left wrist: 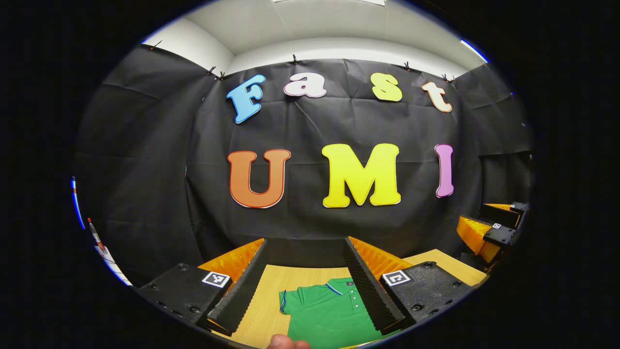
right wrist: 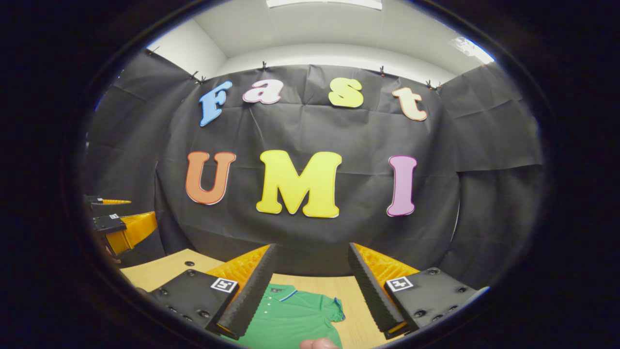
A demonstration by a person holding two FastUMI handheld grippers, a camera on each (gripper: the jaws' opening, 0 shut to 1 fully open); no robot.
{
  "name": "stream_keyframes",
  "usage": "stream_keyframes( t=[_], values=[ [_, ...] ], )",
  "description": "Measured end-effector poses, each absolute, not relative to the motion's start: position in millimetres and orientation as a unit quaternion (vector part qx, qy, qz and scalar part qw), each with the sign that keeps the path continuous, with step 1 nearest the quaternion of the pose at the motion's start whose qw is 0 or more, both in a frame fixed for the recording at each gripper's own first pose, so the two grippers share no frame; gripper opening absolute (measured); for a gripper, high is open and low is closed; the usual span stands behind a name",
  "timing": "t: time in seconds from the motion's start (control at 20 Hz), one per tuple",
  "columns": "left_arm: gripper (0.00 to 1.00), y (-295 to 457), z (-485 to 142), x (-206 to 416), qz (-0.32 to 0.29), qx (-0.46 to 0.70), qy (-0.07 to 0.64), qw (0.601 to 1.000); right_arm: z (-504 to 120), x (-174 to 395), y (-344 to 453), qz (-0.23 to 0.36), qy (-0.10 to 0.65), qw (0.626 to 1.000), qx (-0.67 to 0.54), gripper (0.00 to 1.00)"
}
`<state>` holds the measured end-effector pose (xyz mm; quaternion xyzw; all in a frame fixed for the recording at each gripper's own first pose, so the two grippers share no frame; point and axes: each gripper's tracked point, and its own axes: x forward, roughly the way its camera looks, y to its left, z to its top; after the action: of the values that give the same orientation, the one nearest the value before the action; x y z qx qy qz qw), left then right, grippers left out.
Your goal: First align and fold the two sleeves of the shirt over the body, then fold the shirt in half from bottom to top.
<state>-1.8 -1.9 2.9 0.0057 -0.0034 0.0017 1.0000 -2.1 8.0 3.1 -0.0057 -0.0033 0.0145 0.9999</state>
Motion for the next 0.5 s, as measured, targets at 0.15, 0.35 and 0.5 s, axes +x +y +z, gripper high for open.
stream_keyframes(
  t=[0.15, 0.35, 0.5],
  values=[
    [0.98, -3.8, 2.2, -2.4, 0.001, 0.005, -0.002, 1.000, 1.8, -1.5, 5.5, 0.013, 0.000, 1.000, -0.005, 0.95],
    [0.98, -2.9, 1.5, -4.3, 0.003, -0.002, -0.002, 1.000, -2.0, -0.4, 2.8, 0.013, 0.008, 1.000, -0.002, 0.95],
    [0.98, -5.8, -2.0, -6.8, -0.001, -0.005, 0.001, 1.000, -3.7, -2.8, 0.5, 0.016, 0.012, 1.000, -0.008, 0.95]
  ],
)
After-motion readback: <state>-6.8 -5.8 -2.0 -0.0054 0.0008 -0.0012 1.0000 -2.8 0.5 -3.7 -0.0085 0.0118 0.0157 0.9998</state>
